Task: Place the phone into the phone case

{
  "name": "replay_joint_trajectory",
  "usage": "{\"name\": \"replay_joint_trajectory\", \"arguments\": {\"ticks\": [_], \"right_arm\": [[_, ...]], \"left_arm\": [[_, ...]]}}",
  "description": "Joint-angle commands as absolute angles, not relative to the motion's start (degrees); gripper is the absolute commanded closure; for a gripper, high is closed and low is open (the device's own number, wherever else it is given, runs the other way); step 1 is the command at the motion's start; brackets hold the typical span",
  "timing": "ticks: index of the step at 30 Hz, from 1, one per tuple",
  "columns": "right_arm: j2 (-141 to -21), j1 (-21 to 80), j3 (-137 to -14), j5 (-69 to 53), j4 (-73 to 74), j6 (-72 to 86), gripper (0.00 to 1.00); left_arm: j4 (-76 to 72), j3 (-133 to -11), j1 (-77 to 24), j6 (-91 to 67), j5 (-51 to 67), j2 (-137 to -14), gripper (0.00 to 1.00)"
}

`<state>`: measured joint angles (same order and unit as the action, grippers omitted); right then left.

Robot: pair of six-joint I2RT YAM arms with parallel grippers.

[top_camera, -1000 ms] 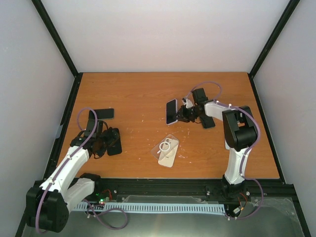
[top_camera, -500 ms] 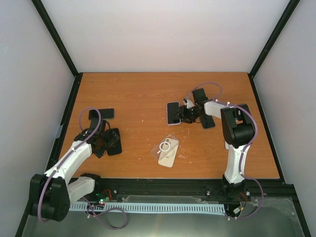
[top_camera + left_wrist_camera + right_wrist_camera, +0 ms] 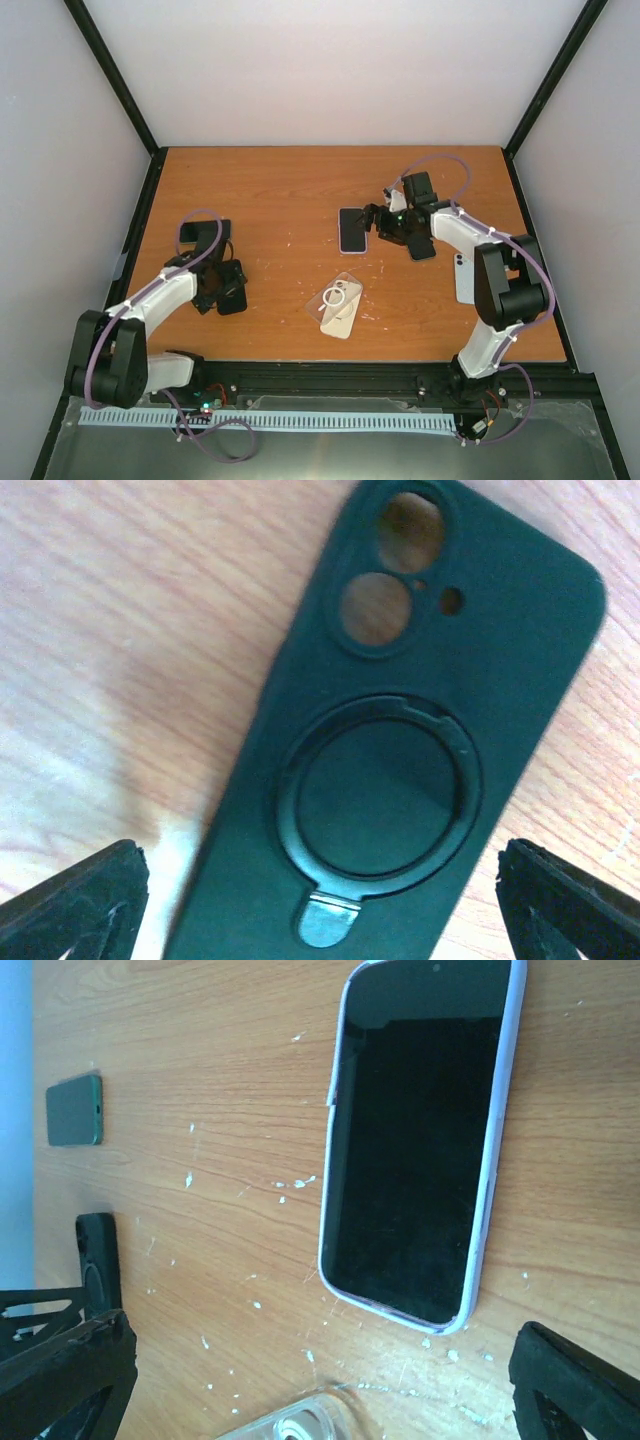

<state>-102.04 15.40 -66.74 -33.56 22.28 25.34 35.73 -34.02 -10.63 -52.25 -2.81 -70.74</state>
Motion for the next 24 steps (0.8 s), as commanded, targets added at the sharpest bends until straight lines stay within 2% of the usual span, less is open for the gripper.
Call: {"name": "replay_joint_trajectory", "arguments": {"ticks": [1,4,15,24], "right_arm": [[-98.24,15.08,-64.22,-32.6,19.33,27.67,0.0],[-97.02,15.15,-63.43,-32.91,18.15,28.78,0.0],[-94.06,15.18,-61.92,-32.84,17.84,29.15,0.0],[-88.52,16.11,-56.11,-35.72,12.79,33.02,0.0]], "left_arm": [[35.38,-37.99,-13.53,-48.74,-5.74,-74.24,0.03],[35.9,-39.34,-15.18,-47.77,-6.0,-77.24,0.01],[36.78,-41.15,-16.37,-47.74,-8.97,-84.0,0.01],[33.19,-41.66,-16.52,-43.99,-3.31,-83.5,0.21]]}}
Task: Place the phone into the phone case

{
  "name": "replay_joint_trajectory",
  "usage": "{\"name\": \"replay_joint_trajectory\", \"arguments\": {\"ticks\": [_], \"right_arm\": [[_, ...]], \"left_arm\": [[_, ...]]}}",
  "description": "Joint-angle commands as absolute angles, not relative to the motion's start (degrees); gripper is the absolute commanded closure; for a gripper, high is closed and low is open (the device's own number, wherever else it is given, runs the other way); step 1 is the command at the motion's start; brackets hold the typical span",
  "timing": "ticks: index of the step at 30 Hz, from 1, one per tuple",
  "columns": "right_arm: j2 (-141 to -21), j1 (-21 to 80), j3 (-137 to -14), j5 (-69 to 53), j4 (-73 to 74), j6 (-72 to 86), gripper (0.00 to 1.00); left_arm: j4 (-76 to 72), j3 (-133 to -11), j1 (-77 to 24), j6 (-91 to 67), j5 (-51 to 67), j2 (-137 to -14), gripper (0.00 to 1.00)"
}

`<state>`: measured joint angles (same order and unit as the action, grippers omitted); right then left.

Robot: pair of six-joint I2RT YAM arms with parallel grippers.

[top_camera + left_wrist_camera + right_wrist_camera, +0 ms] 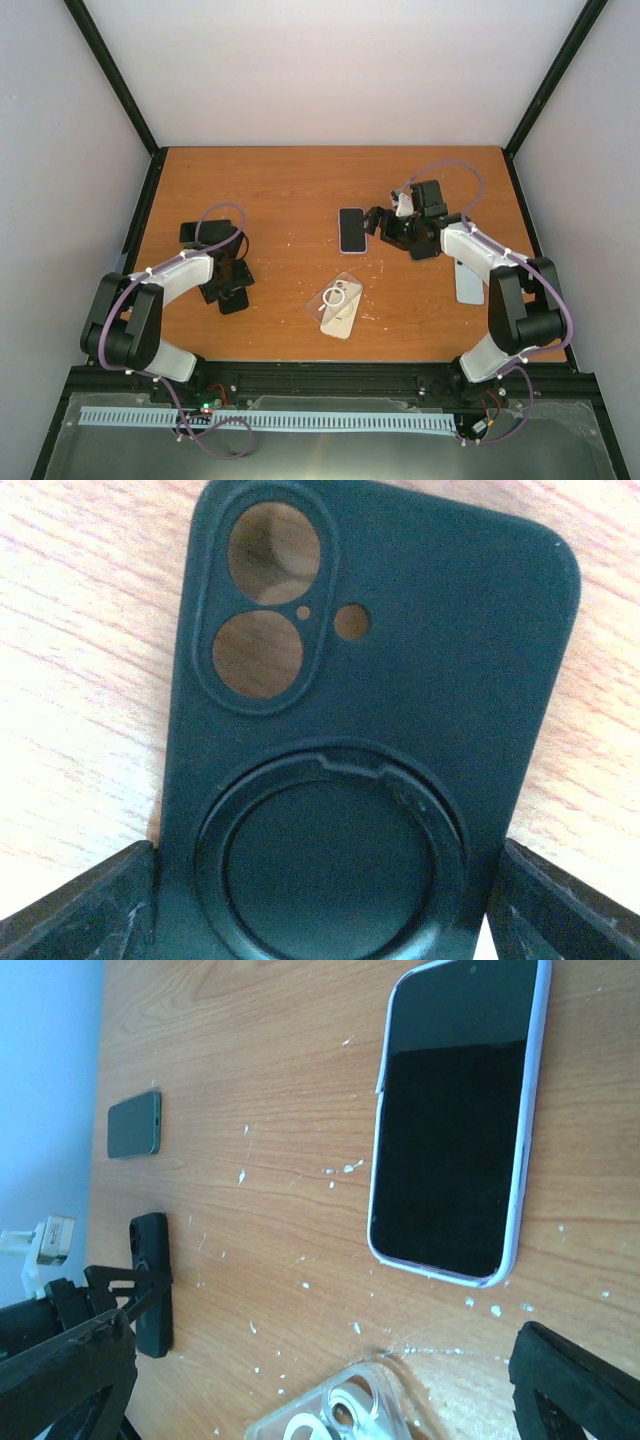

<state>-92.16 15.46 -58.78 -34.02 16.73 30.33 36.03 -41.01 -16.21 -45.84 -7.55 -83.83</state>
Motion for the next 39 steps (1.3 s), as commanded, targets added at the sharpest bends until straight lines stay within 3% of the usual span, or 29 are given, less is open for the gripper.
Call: {"name": "replay_joint_trajectory", "arguments": {"ticks": [1,10,17,23,32,35,39], "right_arm": [[-87.74,16.77,-55.38,-35.76,12.22,33.43,0.0],[-82.97,31.79,-48.88,-35.16,3.14,36.8,0.07],[-85.1,42.46,-43.14,-36.29,-15.06,46.5,0.29],[-88.32,45.53,-43.96,-37.82,-21.48,50.15,0.47],[-92.3,48.2,-46.23,-39.2,-26.48,53.21,0.58],[-92.88,48.34,-46.14,-39.28,-28.51,54.42,0.68],[-93.57,48.33,-45.47,-39.86,-32.69,56.25,0.92]], "left_arm": [[32.56,-41.41,-16.52,-44.09,-2.13,-82.66,0.23],[22.77,-37.88,-16.53,-47.86,16.85,-73.57,0.25],[9.84,-32.91,-16.52,-55.93,32.88,-67.09,0.25],[2.51,-30.35,-16.52,-60.7,37.61,-64.45,0.25],[-2.23,-28.61,-16.52,-64.0,40.93,-62.98,0.24],[-3.0,-28.06,-16.52,-64.68,41.45,-62.55,0.24],[-3.38,-27.13,-16.52,-65.22,41.53,-61.68,0.22]]}}
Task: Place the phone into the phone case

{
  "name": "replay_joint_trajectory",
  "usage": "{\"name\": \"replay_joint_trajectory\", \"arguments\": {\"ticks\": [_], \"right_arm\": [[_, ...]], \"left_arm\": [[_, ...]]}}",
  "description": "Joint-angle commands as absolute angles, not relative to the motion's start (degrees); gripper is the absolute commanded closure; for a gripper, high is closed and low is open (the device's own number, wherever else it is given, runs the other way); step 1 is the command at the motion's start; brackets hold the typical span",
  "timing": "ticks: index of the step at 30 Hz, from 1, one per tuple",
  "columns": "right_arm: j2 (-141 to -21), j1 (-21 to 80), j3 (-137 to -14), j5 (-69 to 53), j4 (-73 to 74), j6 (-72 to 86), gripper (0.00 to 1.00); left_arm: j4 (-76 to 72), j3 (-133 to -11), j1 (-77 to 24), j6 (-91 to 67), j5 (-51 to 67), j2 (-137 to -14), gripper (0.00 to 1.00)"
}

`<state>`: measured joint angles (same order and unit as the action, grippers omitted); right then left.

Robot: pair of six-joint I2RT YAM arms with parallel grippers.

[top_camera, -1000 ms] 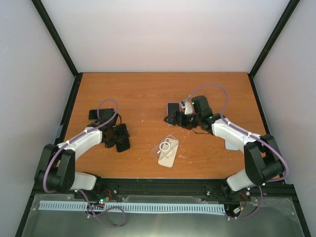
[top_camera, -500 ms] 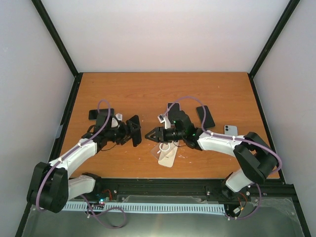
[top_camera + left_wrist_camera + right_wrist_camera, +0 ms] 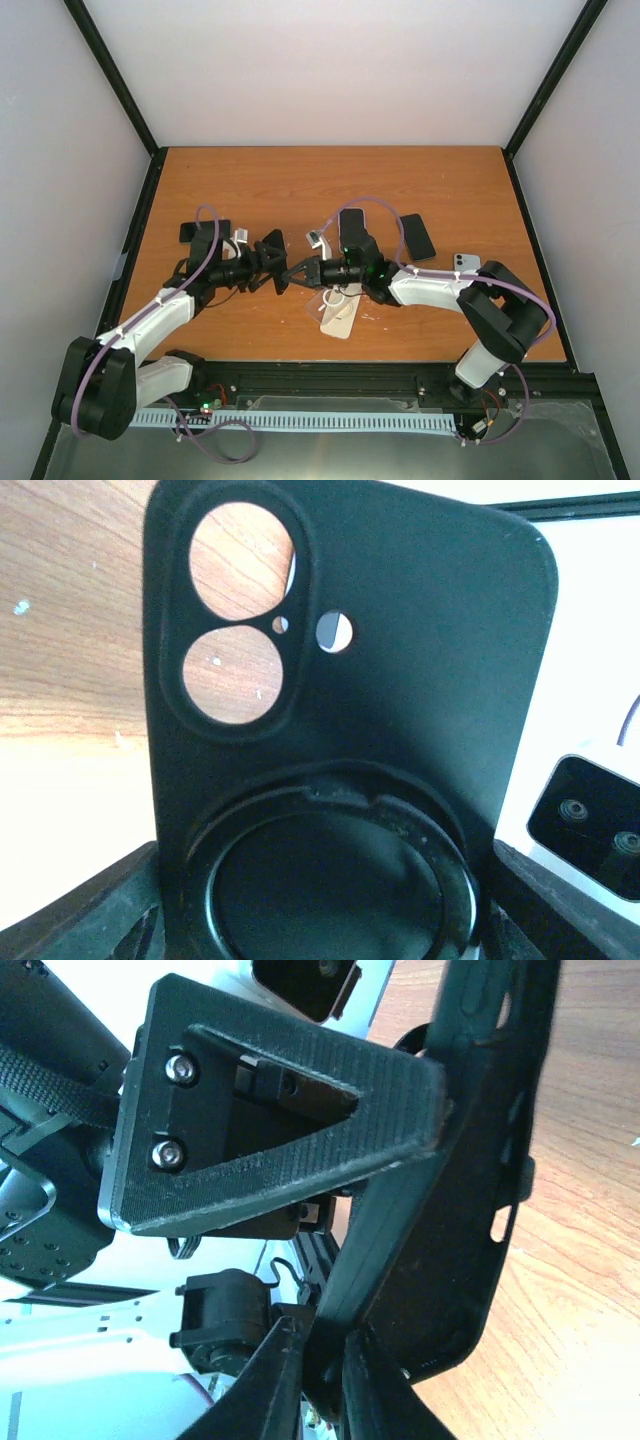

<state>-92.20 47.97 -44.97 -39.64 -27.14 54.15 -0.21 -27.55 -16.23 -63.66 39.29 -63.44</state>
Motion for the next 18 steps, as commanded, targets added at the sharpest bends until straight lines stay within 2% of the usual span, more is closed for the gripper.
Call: {"name": "replay_joint_trajectory", "arguments": {"ticks": [1,4,7,13,18], "right_arm": [[-93.72,48.38,-45.32,-40.04,-33.26,56.57,0.96],[-94.1,48.48,-44.92,-40.31,-34.18,56.98,0.97],[-94.13,48.52,-44.66,-39.65,-32.84,56.43,0.97],[-94.0,49.17,-48.41,-33.32,-16.29,49.69,0.97],[-98.11,51.73,-56.29,-24.45,0.47,44.34,0.97]], "left_arm": [[-3.06,-27.08,-16.52,-65.15,41.42,-61.38,0.2],[-1.59,-27.09,-16.52,-64.61,40.39,-60.58,0.15],[2.25,-28.56,-16.52,-62.31,38.1,-60.02,0.01],[20.7,-38.22,-15.33,-57.18,25.08,-60.98,0.01],[30.57,-42.03,-9.28,-57.39,17.87,-62.72,0.01]]}}
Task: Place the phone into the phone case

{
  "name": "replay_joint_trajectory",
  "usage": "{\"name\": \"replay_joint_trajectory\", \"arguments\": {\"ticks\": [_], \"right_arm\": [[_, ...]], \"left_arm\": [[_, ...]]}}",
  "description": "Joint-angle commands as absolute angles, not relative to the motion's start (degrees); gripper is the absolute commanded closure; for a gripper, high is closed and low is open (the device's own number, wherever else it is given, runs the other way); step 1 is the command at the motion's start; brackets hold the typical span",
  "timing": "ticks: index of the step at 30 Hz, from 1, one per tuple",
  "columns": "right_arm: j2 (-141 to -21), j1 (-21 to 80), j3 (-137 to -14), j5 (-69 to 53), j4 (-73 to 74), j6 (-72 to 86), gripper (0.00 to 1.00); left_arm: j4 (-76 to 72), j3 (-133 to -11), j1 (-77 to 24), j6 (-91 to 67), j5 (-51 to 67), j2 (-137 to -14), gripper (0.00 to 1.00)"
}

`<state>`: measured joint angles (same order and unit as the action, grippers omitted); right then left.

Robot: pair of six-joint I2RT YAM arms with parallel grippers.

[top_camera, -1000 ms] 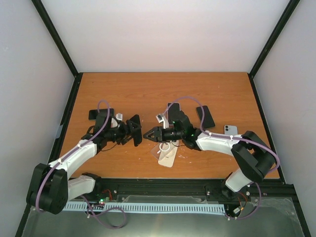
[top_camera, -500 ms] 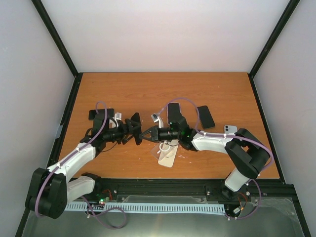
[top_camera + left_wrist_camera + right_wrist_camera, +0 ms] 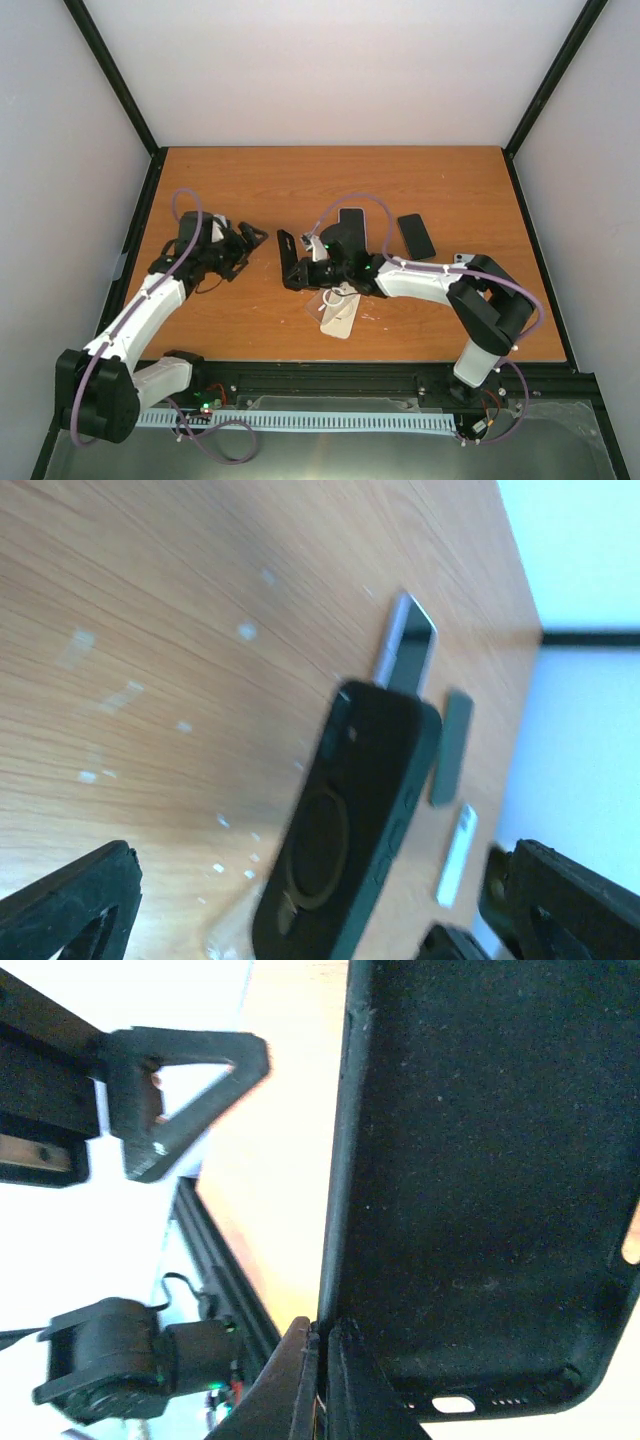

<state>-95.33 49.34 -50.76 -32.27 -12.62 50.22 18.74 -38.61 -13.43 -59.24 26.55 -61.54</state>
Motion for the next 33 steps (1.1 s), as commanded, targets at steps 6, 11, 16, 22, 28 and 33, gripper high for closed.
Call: {"name": "replay_joint_trajectory", "arguments": {"ticks": [6,11,16,22,28,33], "right_arm": [[-104.69,53.82,-60.64,-21.5,1.57,47.05,0.96],[-112.86,54.97,-62.37,-25.78,-4.91,52.77,0.93],[-114.02,56.11,-61.63,-25.82,-10.19,54.24,0.83],[-109.73,55.84,-58.62,-24.81,-11.76,52.99,0.57],[-99.29,55.38,-55.3,-20.02,-4.26,47.01,0.15],[-89.63,55.28,-51.47,-16.24,0.69,42.76,0.0]], "left_arm": [[36.97,-44.67,-5.06,-58.42,9.81,-61.37,0.01],[41.36,-45.84,-3.97,-63.85,2.85,-59.53,0.0],[43.14,-46.34,-3.78,-68.22,0.24,-59.33,0.02],[41.95,-44.97,-3.78,-73.12,2.54,-60.12,0.06],[46.38,-51.39,-3.7,-78.48,-1.56,-65.31,0.07],[51.45,-59.33,-3.26,-80.84,-3.78,-74.04,0.06]]}}
